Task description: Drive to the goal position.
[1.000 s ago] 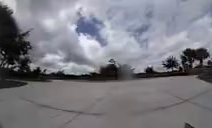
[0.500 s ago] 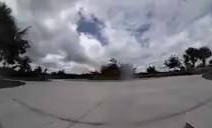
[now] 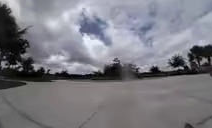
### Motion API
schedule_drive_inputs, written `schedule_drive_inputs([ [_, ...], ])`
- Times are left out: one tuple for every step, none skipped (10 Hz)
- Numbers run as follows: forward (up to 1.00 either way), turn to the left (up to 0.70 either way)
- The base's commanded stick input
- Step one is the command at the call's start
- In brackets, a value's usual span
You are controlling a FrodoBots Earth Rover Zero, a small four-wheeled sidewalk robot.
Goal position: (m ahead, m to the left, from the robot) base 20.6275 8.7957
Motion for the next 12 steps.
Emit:
schedule_drive_inputs([
  [0.60,0.01],
  [0.60,0.05],
  [0.60,0.12],
  [0.60,0.15],
  [0.60,0.15],
  [0.60,0.15],
  [0.60,0.15],
  [0.60,0.15],
  [0.60,0.15],
  [0.60,0.15],
  [0.60,0.15],
  [0.60,0.15],
])
